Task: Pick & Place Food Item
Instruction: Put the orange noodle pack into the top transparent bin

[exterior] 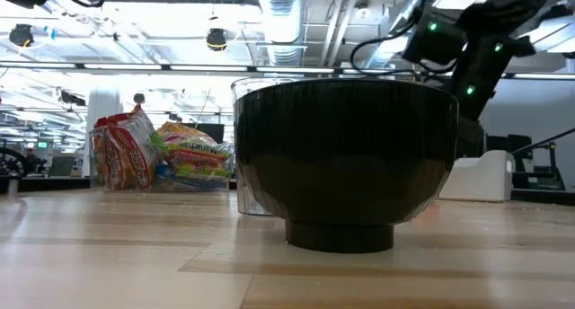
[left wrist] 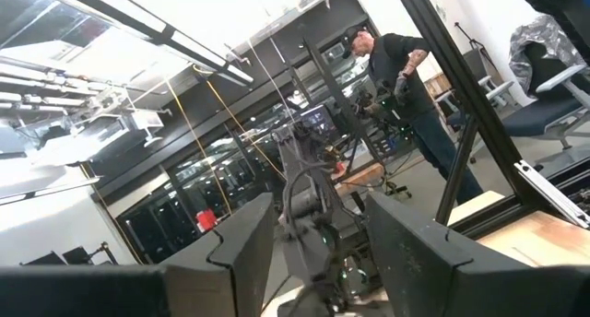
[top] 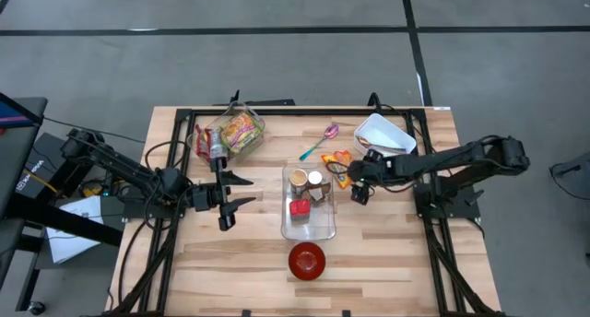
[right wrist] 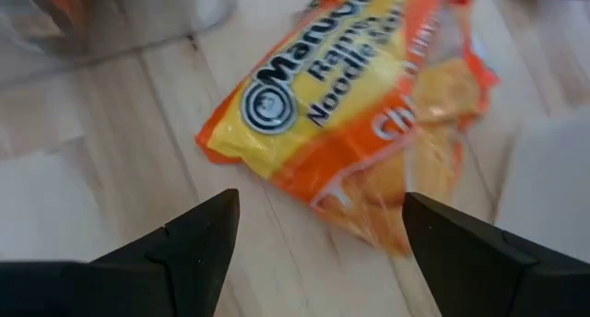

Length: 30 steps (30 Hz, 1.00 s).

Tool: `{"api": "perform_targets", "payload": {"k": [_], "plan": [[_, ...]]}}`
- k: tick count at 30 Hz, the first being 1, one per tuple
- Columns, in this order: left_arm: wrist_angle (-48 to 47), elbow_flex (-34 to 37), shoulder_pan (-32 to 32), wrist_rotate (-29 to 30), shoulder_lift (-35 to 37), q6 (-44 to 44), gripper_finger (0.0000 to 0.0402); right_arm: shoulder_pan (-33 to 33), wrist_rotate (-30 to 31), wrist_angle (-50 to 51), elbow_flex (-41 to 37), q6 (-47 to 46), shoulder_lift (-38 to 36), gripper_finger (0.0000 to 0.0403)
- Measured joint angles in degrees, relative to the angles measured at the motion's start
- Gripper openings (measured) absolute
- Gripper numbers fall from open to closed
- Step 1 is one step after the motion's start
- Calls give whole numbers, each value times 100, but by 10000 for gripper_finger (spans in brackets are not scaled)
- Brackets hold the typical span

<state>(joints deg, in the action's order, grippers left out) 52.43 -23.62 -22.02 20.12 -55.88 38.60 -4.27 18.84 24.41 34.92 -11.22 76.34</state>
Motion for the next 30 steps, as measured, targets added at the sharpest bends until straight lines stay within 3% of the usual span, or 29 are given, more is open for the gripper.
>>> {"api": "perform_targets", "payload": {"k": [8, 21, 30], "plan": [[-8, 0, 0, 0, 0, -3, 166, -219, -5, -237, 0, 435, 555, 299], [-56, 0, 1, 0, 0, -47, 164, -415, -399, -281, 0, 435, 546, 299], [-56, 0, 0, 0, 0, -47, 166, -415, -381, -220, 0, 435, 546, 242]]}}
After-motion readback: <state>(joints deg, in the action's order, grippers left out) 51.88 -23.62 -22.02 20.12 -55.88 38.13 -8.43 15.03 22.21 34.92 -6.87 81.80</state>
